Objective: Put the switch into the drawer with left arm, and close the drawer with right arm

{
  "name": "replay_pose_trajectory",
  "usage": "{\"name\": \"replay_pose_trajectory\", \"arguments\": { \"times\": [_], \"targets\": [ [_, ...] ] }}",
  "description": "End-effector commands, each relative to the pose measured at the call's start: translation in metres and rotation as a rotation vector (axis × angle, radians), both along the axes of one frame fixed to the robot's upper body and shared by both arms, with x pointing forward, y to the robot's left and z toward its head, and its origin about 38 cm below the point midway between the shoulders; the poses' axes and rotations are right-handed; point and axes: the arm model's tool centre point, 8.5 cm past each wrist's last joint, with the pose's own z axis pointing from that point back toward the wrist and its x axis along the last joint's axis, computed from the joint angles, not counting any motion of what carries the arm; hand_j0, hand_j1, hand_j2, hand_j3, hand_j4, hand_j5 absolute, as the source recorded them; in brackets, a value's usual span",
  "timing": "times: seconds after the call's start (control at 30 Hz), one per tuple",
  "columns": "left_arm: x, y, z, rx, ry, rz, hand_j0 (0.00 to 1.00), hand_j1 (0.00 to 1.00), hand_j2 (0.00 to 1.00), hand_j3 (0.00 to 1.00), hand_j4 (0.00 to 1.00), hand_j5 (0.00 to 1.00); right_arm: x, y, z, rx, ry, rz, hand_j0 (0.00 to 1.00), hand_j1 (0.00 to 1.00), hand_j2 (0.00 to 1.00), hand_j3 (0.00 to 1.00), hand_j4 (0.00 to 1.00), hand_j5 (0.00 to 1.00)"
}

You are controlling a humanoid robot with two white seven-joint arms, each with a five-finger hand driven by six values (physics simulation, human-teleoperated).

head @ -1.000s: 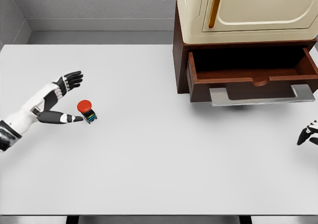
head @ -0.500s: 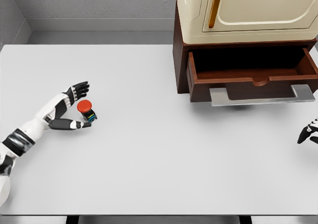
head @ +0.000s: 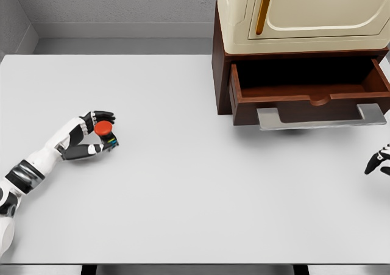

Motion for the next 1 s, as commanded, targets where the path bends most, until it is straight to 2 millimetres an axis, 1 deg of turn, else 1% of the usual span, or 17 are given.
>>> {"name": "replay_pose_trajectory", "arguments": {
  "times": [0.0, 0.07, 0.13, 0.27, 0.3, 0.33, 0.47, 0.57, 0.63, 0.7, 0.8, 0.87, 0.97],
  "targets": [
    [0.000, 0.000, 0.001, -0.004, -0.002, -0.003, 0.64, 0.64, 0.64, 0.64, 0.64, 0.64, 0.001, -0.001, 0.003, 0.005, -0.007, -0.005, 0.56, 0.56, 0.56, 0.56, 0.56, 0.56],
    [-0.001, -0.001, 0.000, 0.000, 0.002, -0.009, 0.64, 0.64, 0.64, 0.64, 0.64, 0.64, 0.001, -0.001, 0.004, 0.005, -0.009, -0.005, 0.57, 0.57, 0.57, 0.57, 0.57, 0.57],
    [-0.001, -0.001, 0.002, 0.000, -0.007, -0.011, 0.54, 0.54, 0.54, 0.54, 0.54, 0.54, 0.001, -0.002, 0.006, 0.003, -0.016, -0.009, 0.57, 0.57, 0.57, 0.57, 0.57, 0.57],
    [0.001, -0.003, 0.005, -0.003, -0.015, -0.013, 0.44, 0.44, 0.44, 0.44, 0.44, 0.44, 0.001, -0.002, 0.006, 0.003, -0.017, -0.009, 0.54, 0.54, 0.54, 0.54, 0.54, 0.54],
    [0.002, -0.004, 0.008, -0.004, -0.024, -0.017, 0.40, 0.40, 0.40, 0.40, 0.40, 0.40, 0.001, -0.002, 0.006, 0.003, -0.017, -0.009, 0.51, 0.51, 0.51, 0.51, 0.51, 0.51],
    [0.003, -0.006, 0.010, -0.006, -0.032, -0.021, 0.39, 0.39, 0.39, 0.39, 0.39, 0.39, 0.001, -0.002, 0.006, 0.003, -0.017, -0.009, 0.51, 0.51, 0.51, 0.51, 0.51, 0.51],
    [0.007, -0.007, 0.016, -0.009, -0.047, -0.024, 0.37, 0.37, 0.37, 0.37, 0.37, 0.37, 0.001, -0.002, 0.006, 0.003, -0.017, -0.009, 0.50, 0.50, 0.50, 0.50, 0.50, 0.50],
    [0.013, -0.012, 0.026, -0.012, -0.073, -0.034, 0.35, 0.35, 0.35, 0.35, 0.35, 0.35, 0.001, -0.002, 0.007, 0.001, -0.017, -0.008, 0.50, 0.50, 0.50, 0.50, 0.50, 0.50],
    [0.014, -0.015, 0.028, -0.016, -0.080, -0.038, 0.35, 0.35, 0.35, 0.35, 0.35, 0.35, 0.001, -0.002, 0.007, 0.001, -0.017, -0.008, 0.50, 0.50, 0.50, 0.50, 0.50, 0.50],
    [0.019, -0.016, 0.038, -0.014, -0.107, -0.044, 0.34, 0.34, 0.34, 0.34, 0.34, 0.34, 0.001, -0.003, 0.007, 0.001, -0.018, -0.009, 0.50, 0.50, 0.50, 0.50, 0.50, 0.50],
    [0.022, -0.021, 0.046, -0.020, -0.128, -0.054, 0.33, 0.33, 0.33, 0.33, 0.33, 0.33, 0.001, -0.002, 0.007, 0.000, -0.017, -0.007, 0.50, 0.50, 0.50, 0.50, 0.50, 0.50],
    [0.024, -0.029, 0.054, -0.029, -0.154, -0.069, 0.33, 0.33, 0.33, 0.33, 0.33, 0.33, 0.001, -0.002, 0.007, 0.000, -0.017, -0.007, 0.50, 0.50, 0.50, 0.50, 0.50, 0.50],
    [0.024, -0.035, 0.058, -0.040, -0.168, -0.079, 0.33, 0.33, 0.33, 0.33, 0.33, 0.33, 0.001, -0.002, 0.007, 0.000, -0.017, -0.007, 0.50, 0.50, 0.50, 0.50, 0.50, 0.50]
  ]
}}
